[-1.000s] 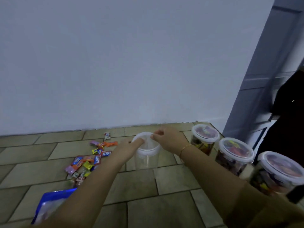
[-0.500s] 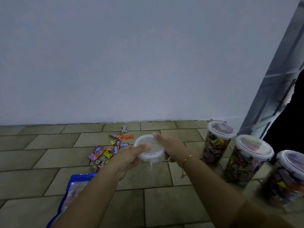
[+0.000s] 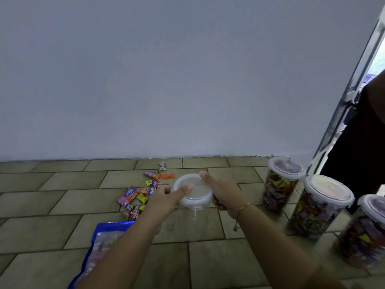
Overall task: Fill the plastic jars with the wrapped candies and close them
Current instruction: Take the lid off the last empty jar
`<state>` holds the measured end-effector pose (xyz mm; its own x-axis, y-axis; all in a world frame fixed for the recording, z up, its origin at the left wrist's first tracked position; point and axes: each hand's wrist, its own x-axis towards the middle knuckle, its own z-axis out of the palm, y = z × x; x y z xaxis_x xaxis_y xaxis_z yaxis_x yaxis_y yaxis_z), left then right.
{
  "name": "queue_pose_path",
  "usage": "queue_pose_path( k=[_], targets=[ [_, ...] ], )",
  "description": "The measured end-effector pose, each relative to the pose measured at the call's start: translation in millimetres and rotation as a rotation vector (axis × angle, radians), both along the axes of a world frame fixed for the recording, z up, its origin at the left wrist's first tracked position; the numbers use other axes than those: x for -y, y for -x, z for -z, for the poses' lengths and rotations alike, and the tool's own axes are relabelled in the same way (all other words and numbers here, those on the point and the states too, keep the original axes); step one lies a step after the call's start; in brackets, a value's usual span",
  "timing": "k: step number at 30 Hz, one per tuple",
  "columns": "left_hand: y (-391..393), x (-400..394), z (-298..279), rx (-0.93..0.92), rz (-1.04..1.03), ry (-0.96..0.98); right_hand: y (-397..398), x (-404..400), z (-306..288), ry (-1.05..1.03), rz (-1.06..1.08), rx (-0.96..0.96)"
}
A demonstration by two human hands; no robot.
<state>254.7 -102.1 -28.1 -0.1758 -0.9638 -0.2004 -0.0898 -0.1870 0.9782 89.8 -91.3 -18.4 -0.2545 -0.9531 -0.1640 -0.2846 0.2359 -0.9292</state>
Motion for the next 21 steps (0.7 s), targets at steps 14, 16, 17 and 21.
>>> queue_pose_path(
  k=[14, 16, 17, 21],
  targets=[
    [1, -6, 2, 0.016, -0.168, 0.305, 1, -7, -33, 0.149, 0.013, 0.138],
    [1, -11, 0, 0.018, -0.225, 0.391, 4, -13, -37, 0.199, -0.003, 0.190],
    [2, -15, -2, 0.013, -0.248, 0.446, 6, -16, -38, 0.221, -0.010, 0.235],
    [8, -34, -9, 0.016, -0.285, 0.676, 19, -30, -46, 0.261, -0.051, 0.392]
  ],
)
